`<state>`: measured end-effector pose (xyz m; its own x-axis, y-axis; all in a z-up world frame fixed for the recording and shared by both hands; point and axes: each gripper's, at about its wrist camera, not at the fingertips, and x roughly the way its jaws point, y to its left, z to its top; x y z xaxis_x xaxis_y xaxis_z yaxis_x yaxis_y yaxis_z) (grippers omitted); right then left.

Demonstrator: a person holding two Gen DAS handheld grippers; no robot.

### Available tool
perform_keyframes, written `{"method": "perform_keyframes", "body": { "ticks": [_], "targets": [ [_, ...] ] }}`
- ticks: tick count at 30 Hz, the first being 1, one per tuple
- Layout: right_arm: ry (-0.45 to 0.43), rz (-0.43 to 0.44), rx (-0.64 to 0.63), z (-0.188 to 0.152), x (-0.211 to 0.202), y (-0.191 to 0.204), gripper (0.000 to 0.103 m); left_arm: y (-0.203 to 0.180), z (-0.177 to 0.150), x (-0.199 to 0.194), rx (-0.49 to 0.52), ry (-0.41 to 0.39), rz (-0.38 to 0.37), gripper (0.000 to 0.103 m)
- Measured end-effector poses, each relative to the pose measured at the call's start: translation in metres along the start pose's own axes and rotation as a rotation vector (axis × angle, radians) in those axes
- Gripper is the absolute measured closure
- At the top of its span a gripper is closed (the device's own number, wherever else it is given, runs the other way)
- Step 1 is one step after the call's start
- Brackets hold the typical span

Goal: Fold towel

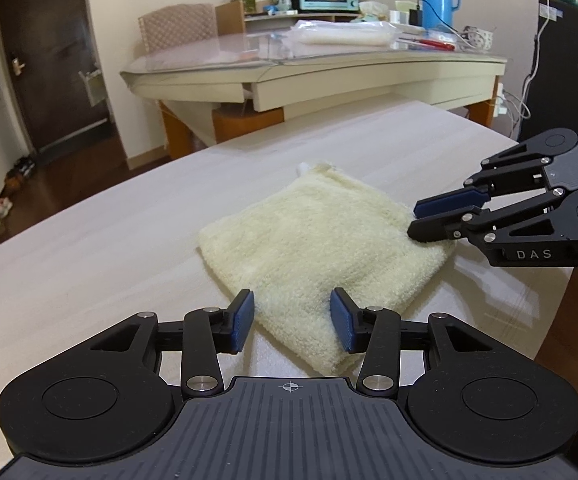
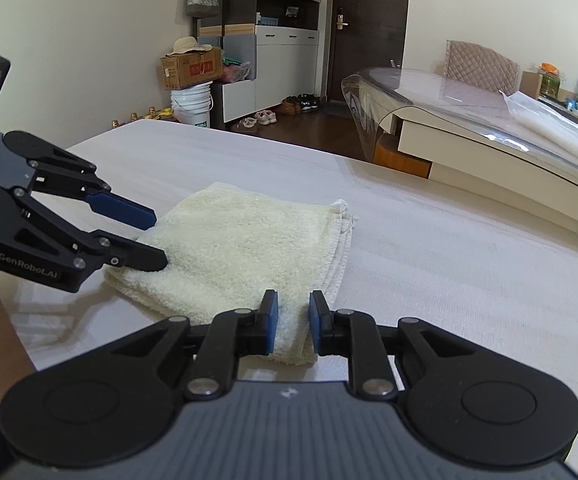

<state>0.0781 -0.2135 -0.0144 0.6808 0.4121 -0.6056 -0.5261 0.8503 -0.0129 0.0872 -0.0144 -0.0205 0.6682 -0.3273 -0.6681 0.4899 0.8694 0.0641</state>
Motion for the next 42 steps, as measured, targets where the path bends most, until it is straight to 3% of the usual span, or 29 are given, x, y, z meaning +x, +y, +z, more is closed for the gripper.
{"method": "perform_keyframes", "body": {
  "ticks": [5,12,20,24,31,42],
  "targets": [
    [-0.025,0.009,0.02,0.002,-0.006,-0.002,0.076,0.006,-0.003,-0.009,-0.072,-0.022,-0.002,0.057],
    [-0.025,0.01,0.054,-0.005,-0.019,0.0,0.075,0.02,-0.018,-0.024,-0.193,-0.041,0.032,0.054],
    [0.003,0.002,0.022,-0.017,-0.019,0.005,0.073,0.003,-0.024,-0.024,-0.112,-0.027,0.07,0.053],
    [-0.031,-0.008,0.033,-0.015,-0.023,-0.001,0.071,0.002,-0.023,-0.03,-0.117,-0.035,0.07,0.053],
    [-0.002,-0.038,-0.061,-0.02,-0.021,0.012,0.077,-0.016,-0.023,-0.029,-0.085,-0.034,0.067,0.051],
    [-0.01,-0.02,-0.01,-0.012,-0.003,0.021,0.081,0.001,-0.022,-0.023,-0.095,-0.022,0.129,0.05]
  ]
}}
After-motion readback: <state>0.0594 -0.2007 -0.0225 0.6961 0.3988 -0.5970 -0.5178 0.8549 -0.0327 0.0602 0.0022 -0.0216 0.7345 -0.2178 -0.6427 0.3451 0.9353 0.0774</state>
